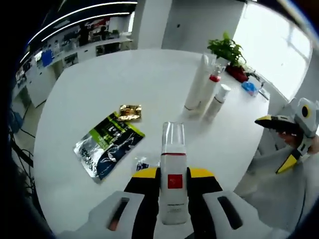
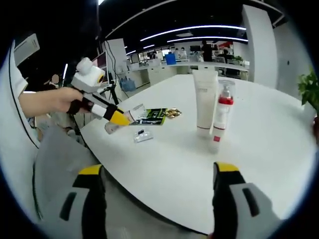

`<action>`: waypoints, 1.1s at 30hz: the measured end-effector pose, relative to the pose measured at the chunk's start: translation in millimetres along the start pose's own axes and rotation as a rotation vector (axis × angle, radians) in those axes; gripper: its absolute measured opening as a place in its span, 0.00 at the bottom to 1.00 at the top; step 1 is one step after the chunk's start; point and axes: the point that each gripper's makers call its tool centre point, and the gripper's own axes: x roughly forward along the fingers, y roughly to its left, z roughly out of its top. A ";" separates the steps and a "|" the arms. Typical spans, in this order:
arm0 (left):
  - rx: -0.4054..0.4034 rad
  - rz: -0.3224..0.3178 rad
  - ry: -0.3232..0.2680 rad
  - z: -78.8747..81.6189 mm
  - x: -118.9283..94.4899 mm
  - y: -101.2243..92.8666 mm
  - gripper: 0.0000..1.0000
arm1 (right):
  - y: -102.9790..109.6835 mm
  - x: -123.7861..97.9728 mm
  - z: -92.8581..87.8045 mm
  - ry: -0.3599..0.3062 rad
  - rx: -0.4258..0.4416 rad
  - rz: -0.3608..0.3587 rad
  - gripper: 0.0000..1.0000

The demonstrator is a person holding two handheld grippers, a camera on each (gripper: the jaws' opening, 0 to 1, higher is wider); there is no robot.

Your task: Arrange the skincare products in the storage area until every visible bottle or jar stands upright without overlapping.

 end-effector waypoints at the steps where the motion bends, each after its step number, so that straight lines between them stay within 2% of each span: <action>1: 0.000 -0.002 -0.007 0.7 -1.4 -2.9 0.17 | 0.0 -0.1 0.3 -0.002 0.002 0.001 0.90; 7: 0.013 -0.018 -0.041 3.8 -7.3 -18.0 0.17 | 1.3 -0.3 1.5 -0.006 0.007 0.007 0.89; 13: 0.018 -0.031 -0.079 7.9 -13.5 -31.7 0.17 | 3.0 -3.0 11.1 -0.047 0.017 0.015 0.84; 20: 0.050 -0.050 -0.116 12.1 -19.6 -46.5 0.17 | 7.4 -3.0 18.4 -0.064 0.043 0.035 0.81; 30: 0.103 -0.067 -0.143 15.4 -24.6 -60.8 0.17 | 23.6 7.5 42.5 -0.139 0.141 0.103 0.78; 33: 0.123 -0.073 -0.161 20.1 -26.9 -63.4 0.17 | 31.4 10.1 50.3 -0.176 0.211 0.144 0.75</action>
